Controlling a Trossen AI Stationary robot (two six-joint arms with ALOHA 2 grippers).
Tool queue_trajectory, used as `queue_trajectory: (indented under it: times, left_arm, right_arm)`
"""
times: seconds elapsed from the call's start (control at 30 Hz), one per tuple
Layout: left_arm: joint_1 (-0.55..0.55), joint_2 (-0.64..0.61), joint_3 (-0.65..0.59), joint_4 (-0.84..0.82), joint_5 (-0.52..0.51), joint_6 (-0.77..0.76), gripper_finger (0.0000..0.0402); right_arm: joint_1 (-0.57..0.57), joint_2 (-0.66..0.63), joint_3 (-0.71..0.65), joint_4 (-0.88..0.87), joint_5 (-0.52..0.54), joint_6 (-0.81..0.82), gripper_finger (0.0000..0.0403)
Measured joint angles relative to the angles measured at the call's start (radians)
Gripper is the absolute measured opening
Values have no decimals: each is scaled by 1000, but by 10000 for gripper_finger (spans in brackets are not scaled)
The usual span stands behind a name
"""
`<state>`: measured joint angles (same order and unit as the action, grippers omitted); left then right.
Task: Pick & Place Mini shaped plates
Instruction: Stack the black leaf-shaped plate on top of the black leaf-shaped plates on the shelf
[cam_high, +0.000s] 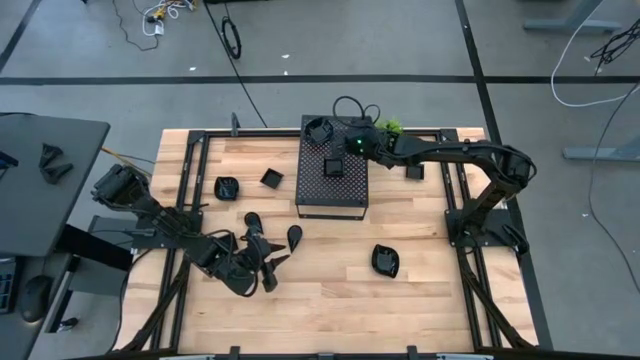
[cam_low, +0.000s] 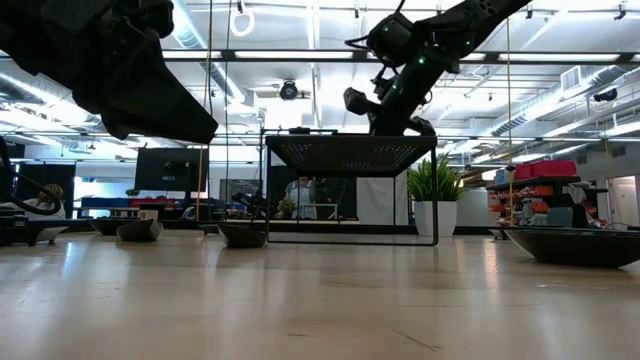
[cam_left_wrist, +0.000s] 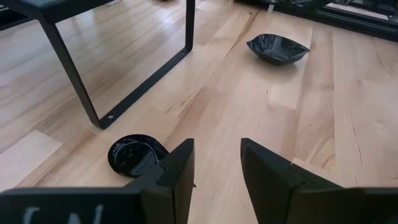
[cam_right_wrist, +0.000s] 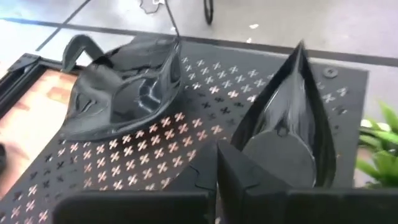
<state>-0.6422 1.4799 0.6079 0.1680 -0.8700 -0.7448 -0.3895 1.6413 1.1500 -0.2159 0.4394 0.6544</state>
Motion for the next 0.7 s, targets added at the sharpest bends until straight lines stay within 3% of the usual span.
queue_trajectory:
  times: [0.23,0.47,0.7]
  left_arm:
    - [0,0,0,0,-1,-2,135]
    - [0,0,0,0,1,-3,135]
    - [-2,0,0,0,11,-3,135]
  right_arm:
    - [1,0,0,11,24,0,5]
    - [18,-56,0,48,24,-98,12]
    - [108,-156,0,-56,30,-189,5]
